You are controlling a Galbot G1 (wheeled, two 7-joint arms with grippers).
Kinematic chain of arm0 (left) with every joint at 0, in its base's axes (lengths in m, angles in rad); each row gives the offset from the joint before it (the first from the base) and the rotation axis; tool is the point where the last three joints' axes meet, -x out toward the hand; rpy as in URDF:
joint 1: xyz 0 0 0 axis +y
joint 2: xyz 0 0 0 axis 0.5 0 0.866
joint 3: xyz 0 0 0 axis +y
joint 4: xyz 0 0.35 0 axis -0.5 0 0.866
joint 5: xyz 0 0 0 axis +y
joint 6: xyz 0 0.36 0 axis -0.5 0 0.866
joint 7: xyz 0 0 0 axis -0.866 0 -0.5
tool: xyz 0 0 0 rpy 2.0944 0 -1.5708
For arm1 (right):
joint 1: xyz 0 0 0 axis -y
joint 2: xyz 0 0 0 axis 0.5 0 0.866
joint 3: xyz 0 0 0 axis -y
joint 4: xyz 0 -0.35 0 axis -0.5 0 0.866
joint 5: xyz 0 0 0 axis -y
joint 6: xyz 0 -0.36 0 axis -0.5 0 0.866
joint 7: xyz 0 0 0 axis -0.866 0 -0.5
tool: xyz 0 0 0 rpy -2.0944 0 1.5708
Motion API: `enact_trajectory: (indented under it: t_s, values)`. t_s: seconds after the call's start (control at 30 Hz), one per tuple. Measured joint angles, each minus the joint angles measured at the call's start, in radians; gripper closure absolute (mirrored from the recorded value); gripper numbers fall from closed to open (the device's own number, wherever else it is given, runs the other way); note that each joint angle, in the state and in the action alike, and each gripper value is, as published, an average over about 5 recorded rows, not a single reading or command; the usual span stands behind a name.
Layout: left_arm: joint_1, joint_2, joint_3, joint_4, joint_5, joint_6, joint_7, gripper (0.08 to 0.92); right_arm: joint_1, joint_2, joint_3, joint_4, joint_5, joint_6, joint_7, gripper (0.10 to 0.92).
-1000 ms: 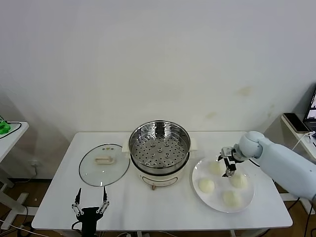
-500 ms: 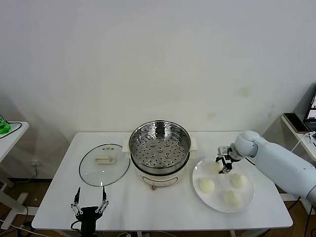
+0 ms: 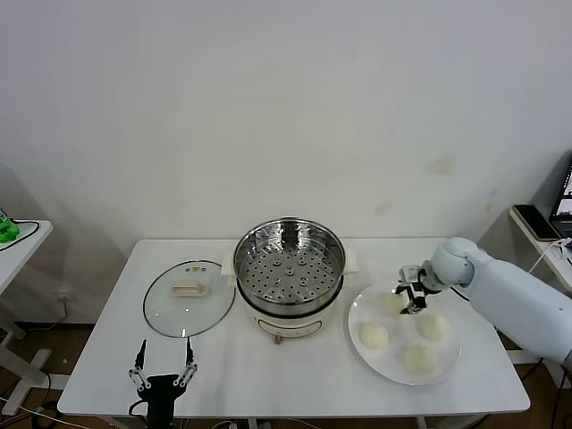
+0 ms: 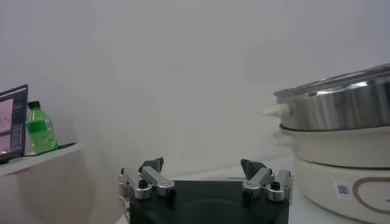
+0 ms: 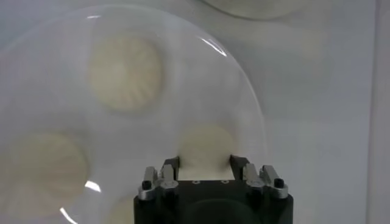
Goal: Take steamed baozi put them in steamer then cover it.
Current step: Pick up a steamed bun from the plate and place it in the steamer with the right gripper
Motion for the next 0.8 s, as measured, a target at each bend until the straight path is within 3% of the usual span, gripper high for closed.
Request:
enact_trajectory:
  t_s: [0.4, 0.8]
  values:
    - [0.004, 0.016, -0.005, -0.007, -0.012, -0.003, -0.001, 0.177, 0.108, -0.081, -0.017, 0.078, 0.051, 0.021, -0.004, 0.476]
    - [-0.009, 0.031, -0.005, 0.012, -0.034, 0.01, 0.004, 0.177, 0.377, -0.034, -0.165, 0.069, 0.126, 0.081, -0.002, 0.474]
